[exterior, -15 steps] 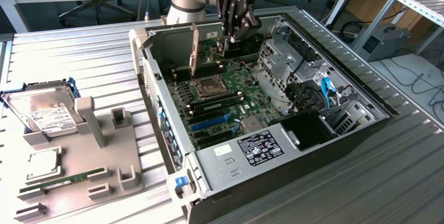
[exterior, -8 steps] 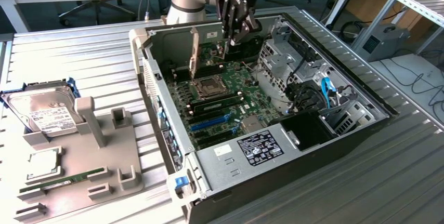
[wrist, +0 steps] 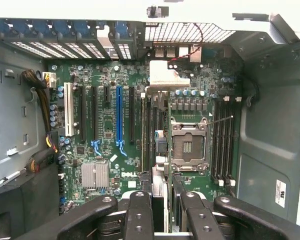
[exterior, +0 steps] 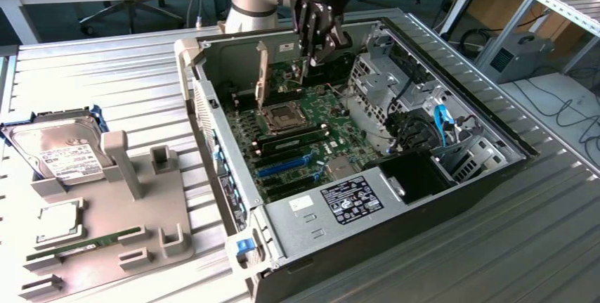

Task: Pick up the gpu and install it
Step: 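Insert the gpu into the slot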

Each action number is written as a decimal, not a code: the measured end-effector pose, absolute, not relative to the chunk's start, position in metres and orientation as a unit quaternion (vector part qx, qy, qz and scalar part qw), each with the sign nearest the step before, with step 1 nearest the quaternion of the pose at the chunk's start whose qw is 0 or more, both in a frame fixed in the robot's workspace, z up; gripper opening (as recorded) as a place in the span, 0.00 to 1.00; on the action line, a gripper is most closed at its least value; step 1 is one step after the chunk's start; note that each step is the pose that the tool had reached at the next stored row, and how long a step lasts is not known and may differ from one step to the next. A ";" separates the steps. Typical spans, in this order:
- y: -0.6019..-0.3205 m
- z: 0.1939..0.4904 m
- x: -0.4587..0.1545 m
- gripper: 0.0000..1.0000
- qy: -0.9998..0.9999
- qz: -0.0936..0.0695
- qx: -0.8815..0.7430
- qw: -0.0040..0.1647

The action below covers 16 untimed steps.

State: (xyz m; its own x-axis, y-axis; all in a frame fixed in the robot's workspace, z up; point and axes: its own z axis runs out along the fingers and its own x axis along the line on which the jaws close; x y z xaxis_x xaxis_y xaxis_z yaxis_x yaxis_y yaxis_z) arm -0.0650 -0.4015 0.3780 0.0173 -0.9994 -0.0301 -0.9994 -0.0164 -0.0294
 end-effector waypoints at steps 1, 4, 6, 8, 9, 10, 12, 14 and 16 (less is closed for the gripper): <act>-0.402 0.378 -0.065 0.27 0.701 0.000 -0.713 0.021; -0.402 0.377 -0.065 0.27 0.701 0.000 -0.713 0.021; -0.402 0.374 -0.066 0.27 0.701 0.000 -0.713 0.021; -0.402 0.374 -0.066 0.27 0.701 0.000 -0.713 0.021; -0.402 0.374 -0.066 0.27 0.701 0.000 -0.713 0.021; -0.402 0.373 -0.066 0.27 0.701 0.000 -0.713 0.021; -0.402 0.372 -0.066 0.27 0.701 0.000 -0.713 0.021; -0.402 0.370 -0.066 0.27 0.701 0.000 -0.713 0.021; -0.402 0.370 -0.067 0.27 0.701 0.000 -0.713 0.021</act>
